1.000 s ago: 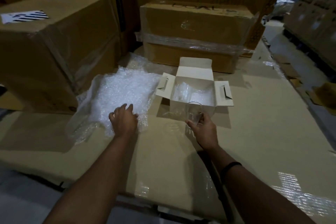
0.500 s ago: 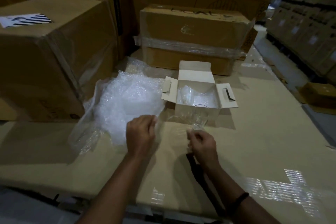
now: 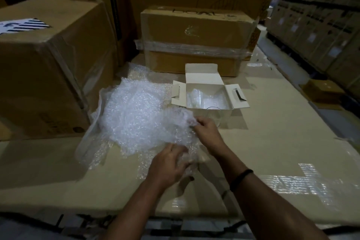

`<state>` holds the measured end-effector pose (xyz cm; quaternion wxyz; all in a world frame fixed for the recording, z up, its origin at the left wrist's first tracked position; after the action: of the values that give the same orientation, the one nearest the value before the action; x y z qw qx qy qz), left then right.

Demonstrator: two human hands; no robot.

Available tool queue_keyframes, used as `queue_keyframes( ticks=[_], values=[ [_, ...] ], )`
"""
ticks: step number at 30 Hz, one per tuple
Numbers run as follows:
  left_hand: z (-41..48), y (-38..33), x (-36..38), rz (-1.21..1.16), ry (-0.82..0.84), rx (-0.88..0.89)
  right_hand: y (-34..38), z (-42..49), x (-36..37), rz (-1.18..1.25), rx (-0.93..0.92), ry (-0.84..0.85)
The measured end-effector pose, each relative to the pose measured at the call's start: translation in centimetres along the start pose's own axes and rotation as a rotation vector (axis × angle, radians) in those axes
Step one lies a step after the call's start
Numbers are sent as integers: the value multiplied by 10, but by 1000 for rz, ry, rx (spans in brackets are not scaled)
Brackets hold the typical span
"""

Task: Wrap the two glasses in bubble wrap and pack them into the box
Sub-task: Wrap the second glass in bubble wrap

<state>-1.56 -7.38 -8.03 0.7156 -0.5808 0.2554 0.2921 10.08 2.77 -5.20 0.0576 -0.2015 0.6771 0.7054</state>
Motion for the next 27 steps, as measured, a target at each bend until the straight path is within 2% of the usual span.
queue_keyframes(
  ticks=[4,8,11,14,17,20,23,25,27],
  values=[
    [6,-14,18,113,32,-68,-17,-41,-48,200,24,-146],
    [15,-44,52,202,88,100,-53,-81,-96,298,121,-373],
    [16,-68,71,291,68,230,-76,-100,-125,318,227,-476],
    [22,-71,78,351,60,178,-98,-99,-135,293,316,-428],
    [28,-56,81,360,71,25,-119,-97,-136,418,437,-384],
    [31,-58,76,459,31,66,-123,-95,-159,439,456,-463],
    [38,-49,61,472,-7,73,-128,-86,-172,747,482,-508],
    [42,-34,37,425,-90,37,-130,-77,-175,946,503,-455],
    [42,-18,5,365,-219,1,-134,-69,-179,1038,490,-412]
  ],
)
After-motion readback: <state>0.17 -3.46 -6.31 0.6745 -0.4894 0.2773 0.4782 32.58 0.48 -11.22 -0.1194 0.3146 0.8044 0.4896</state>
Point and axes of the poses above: each hand's wrist, its own z-axis towards the middle knuckle, its own x-axis out of the palm, y = z × x, the point moved 9 cm from there along z, towards the middle knuckle, and after that the axes turned 6 degrees about -z, right-handed, at the moved point
